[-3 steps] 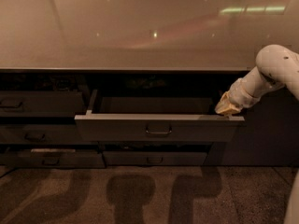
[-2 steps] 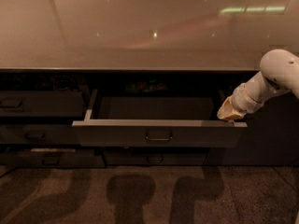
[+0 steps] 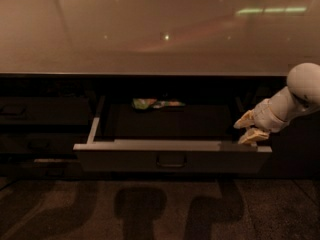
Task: Open top drawer
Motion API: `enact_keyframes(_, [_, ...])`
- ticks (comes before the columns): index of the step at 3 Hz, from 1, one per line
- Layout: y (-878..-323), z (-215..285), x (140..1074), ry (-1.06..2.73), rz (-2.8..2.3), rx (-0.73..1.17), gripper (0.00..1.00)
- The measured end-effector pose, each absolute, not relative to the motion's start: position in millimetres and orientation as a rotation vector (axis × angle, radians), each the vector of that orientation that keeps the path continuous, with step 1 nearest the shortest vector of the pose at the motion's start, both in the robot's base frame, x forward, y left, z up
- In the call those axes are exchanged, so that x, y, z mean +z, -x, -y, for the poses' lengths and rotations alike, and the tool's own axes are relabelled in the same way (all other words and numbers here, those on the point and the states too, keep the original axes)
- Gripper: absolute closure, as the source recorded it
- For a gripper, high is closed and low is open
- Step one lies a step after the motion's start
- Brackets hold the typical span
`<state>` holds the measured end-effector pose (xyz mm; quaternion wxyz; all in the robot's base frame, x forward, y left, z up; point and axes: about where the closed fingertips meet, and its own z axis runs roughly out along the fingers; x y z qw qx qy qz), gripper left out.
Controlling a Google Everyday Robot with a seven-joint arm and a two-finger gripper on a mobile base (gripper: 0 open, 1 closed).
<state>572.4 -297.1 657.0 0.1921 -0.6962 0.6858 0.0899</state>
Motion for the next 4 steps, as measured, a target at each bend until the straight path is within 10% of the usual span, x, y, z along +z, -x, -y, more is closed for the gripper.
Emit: enact_keyframes(4, [-548.9,297.4,654.6,1.968,-1.929,0.232,0.0])
